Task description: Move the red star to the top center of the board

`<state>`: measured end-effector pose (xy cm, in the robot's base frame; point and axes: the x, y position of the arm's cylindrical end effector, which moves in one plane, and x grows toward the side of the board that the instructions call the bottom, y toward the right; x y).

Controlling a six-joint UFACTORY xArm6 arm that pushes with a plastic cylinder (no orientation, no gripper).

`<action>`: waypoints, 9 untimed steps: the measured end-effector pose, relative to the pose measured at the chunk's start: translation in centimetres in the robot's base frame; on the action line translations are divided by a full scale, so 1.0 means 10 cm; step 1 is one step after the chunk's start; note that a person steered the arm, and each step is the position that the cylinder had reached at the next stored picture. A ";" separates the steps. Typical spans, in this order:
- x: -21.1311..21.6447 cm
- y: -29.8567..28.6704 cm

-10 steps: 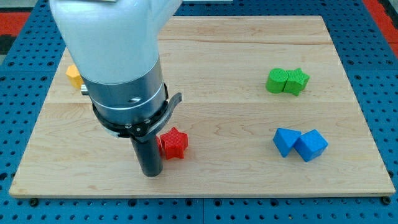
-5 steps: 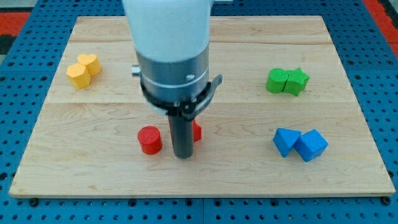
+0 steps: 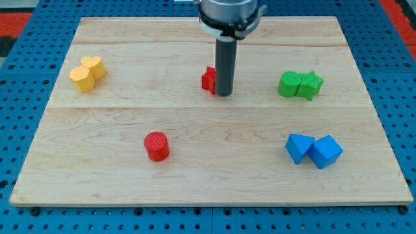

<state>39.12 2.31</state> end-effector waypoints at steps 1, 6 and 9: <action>-0.37 -0.17; -1.23 -0.60; 0.11 -1.56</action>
<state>40.23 -13.24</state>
